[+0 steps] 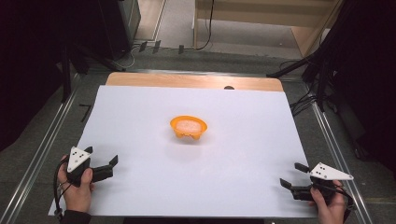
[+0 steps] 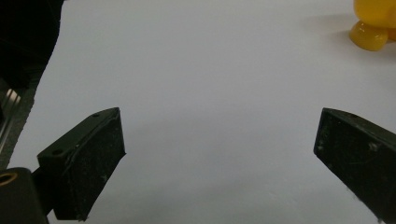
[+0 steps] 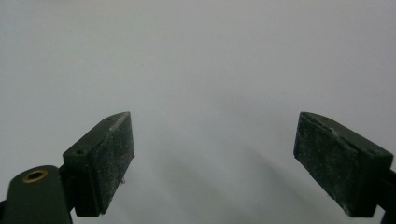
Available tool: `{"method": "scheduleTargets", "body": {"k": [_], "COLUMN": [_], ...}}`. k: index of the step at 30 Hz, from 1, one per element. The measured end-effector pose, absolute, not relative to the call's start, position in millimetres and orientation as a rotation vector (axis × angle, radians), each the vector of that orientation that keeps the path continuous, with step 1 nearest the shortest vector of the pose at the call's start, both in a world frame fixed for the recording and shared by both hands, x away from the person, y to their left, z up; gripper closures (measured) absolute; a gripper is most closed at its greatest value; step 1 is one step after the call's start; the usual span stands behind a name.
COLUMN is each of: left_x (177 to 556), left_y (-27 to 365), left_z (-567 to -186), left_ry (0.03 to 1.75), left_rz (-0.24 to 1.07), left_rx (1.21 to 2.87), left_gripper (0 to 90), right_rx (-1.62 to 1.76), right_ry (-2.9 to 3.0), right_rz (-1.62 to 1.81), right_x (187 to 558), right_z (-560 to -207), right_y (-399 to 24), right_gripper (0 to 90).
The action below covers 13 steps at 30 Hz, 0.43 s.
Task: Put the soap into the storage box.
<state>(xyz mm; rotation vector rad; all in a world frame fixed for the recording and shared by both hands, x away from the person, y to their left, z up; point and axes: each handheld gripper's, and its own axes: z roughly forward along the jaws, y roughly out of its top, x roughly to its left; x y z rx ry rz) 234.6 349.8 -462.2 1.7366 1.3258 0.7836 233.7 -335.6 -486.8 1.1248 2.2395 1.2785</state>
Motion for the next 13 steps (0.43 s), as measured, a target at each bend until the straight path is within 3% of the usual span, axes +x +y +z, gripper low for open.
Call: {"method": "scheduleTargets", "body": {"k": [13], "left_x": [236.1], "left_y": [349.6], "left_z": [-462.3], "left_ry": [1.33], "left_rz": [0.769], "left_rx": [1.746], "left_gripper": [2.3], "right_rx": [1.103], "right_ry": [2.309], "right_rz": [1.263], "right_x": [233.0], "right_z": [-488.4], "right_y": [-332.7], "right_gripper": [16.7]}}
